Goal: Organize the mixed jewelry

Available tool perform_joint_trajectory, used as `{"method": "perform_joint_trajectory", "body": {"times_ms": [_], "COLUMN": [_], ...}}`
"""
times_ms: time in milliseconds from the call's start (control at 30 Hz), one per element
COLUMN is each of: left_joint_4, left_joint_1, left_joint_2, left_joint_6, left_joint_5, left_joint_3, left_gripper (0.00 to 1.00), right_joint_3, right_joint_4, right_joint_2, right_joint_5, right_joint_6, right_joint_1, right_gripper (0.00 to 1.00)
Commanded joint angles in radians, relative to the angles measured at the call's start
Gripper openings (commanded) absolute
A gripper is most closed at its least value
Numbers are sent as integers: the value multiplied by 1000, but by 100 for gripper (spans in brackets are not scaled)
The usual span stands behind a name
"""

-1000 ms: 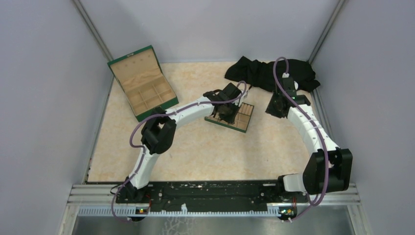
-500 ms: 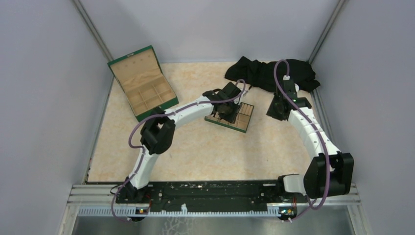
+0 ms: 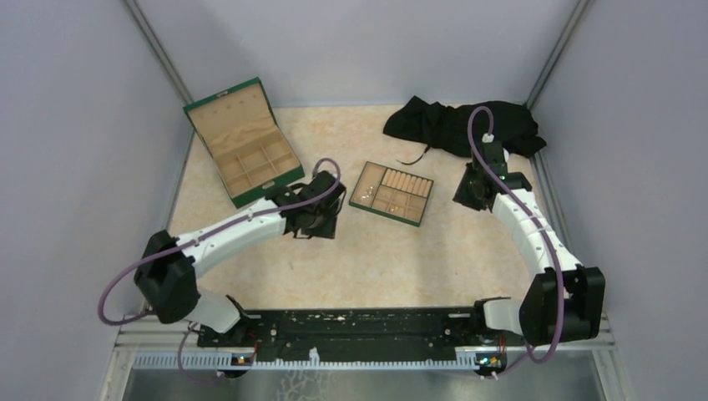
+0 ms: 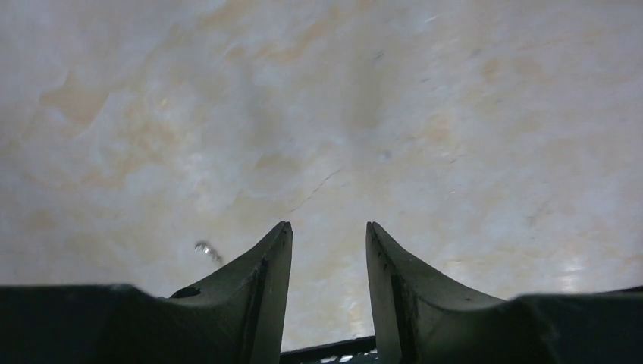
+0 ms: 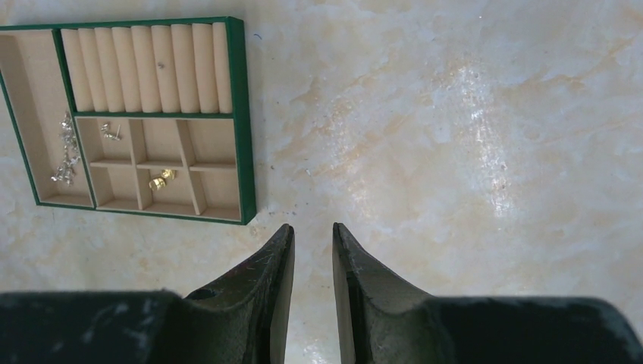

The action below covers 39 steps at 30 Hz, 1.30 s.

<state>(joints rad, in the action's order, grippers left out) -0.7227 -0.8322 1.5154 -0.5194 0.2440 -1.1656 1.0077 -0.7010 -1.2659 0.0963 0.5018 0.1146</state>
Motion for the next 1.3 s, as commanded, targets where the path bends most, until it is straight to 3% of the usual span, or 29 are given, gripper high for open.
{"method": "perform_joint_trajectory", "body": {"times_ms": [0,233,467,800,1267], "left_joint_4": [-108,-123,-11,99,192], "left_joint_1": [68,113,139,162,162], "left_joint_2": [-129,-213,-213,-167,-83], "left_joint_6": [-254,-438,-466,-462,-333], "left_joint_5": [46,46,23,-8,-47], "left_joint_3": [188,353,491,559,544], "left_gripper": [48,54,51,35,17], "right_joint_3": [13,27,10,-2,9], "right_joint_4": [50,54,49,43,49], "right_joint_2": [12,5,20,30,7], "right_joint_5": [-45,-75,-79,-74,-81], "right_joint_6": [8,-2,-5,-3,3], "right_joint_1": [-8,-8,-8,-8,-8], "right_gripper": [26,26,26,26,26]}}
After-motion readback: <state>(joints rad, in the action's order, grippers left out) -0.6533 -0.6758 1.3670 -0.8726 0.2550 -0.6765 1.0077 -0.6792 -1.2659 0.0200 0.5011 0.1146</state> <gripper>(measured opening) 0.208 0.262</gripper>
